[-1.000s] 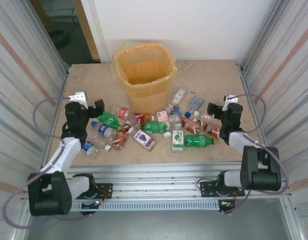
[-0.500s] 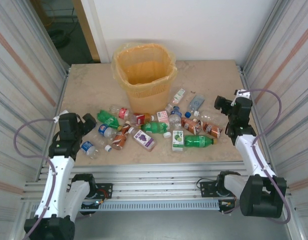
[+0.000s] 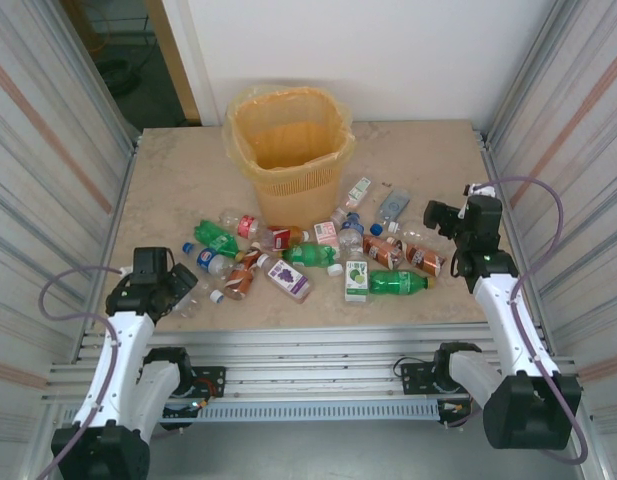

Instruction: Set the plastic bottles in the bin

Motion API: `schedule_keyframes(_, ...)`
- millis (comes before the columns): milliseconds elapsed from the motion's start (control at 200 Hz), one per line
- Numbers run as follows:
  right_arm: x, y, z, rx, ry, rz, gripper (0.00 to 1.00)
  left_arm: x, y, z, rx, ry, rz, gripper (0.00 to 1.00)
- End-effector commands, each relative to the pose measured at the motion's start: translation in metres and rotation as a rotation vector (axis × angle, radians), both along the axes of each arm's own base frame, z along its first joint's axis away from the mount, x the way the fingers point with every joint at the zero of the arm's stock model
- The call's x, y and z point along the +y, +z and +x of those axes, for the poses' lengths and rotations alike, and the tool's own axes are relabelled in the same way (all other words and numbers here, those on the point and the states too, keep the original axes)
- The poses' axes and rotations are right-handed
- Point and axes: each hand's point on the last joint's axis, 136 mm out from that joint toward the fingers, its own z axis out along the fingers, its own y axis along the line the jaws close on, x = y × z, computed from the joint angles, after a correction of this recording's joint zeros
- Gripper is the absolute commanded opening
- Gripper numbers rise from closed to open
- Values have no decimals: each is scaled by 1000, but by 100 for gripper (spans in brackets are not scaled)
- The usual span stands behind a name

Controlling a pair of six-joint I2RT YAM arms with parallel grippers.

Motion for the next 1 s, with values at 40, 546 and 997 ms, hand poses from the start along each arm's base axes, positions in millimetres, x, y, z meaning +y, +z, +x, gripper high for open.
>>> schedule_keyframes(40, -1, 9, -5, -1, -25, 0, 98, 1, -15, -2, 35, 44, -38, 90)
schedule_keyframes(546, 4, 8, -3, 17, -16, -11, 98, 11, -48, 9, 64, 108, -124, 79)
schedule_keyframes(997, 10, 8, -2, 30, -6, -21, 98, 17, -70, 9, 90, 144, -153, 76)
